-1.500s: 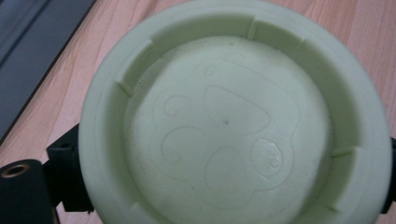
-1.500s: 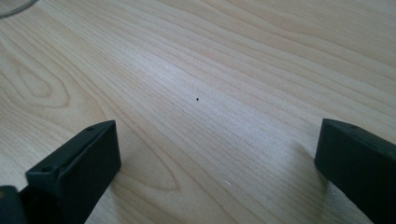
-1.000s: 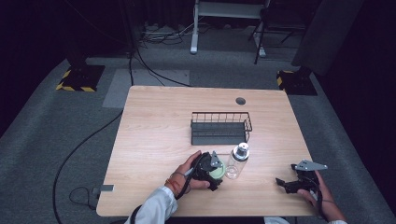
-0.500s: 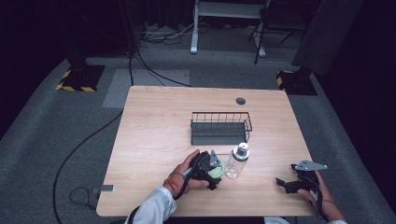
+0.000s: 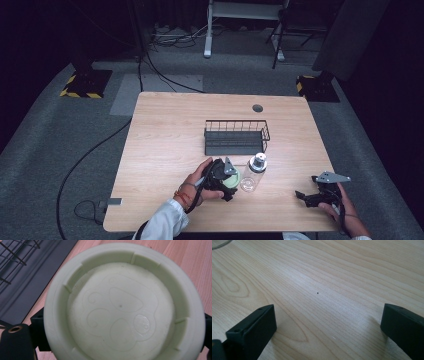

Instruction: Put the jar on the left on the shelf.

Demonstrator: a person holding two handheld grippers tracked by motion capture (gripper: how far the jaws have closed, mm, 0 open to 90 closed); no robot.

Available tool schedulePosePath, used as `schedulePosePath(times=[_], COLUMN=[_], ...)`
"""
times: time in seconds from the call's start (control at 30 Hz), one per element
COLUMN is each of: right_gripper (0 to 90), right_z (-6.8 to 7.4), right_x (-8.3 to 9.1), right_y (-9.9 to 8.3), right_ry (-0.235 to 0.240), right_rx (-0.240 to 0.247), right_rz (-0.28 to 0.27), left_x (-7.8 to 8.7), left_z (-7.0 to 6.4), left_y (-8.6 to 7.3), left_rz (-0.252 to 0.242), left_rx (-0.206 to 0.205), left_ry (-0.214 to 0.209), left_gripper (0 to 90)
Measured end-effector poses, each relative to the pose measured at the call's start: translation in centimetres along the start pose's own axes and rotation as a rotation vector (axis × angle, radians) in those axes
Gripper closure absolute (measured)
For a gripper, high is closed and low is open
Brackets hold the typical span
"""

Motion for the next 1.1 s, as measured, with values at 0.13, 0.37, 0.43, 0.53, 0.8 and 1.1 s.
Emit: schedulePosePath(times=[0.13, 0.37, 0.43, 0.53, 0.8, 1.1], right_gripper=[0.2, 0.3, 0.2, 0.2, 0.3, 0.3], right_z=[0.0, 0.0, 0.0, 0.0, 0.0, 0.0], right_x=[0.0, 0.0, 0.0, 0.0, 0.0, 0.0], right_y=[0.0, 0.0, 0.0, 0.0, 0.0, 0.0], right_ry=[0.0, 0.0, 0.0, 0.0, 0.0, 0.0], right_rx=[0.0, 0.0, 0.0, 0.0, 0.0, 0.0], right_rz=[0.0, 0.0, 0.0, 0.0, 0.0, 0.0], left_x=[0.7, 2.2, 2.6, 3.2, 4.0, 4.4], left_z=[0.4, 1.6, 2.0, 2.6, 3.8, 4.8], left_y=[0.6, 2.0, 2.5, 3.1, 4.3, 5.1], left_rz=[-0.007, -0.006, -0.014, -0.018, -0.025, -0.013], left_rx=[0.01, 0.017, 0.024, 0.031, 0.043, 0.056], left_ry=[0.011, 0.03, 0.034, 0.04, 0.052, 0.068], left_gripper=[11.0, 11.0, 11.0, 11.0, 11.1, 11.1])
Point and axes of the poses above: each handheld gripper's, and its own axes: x roughly backward along the jaws, y roughly out of its top, z roughly to its left, the point moved 6 cm from there along -x, roughly forward along the jaws, and after that the axes turned 6 degrees about -z, right-handed, at the moved point
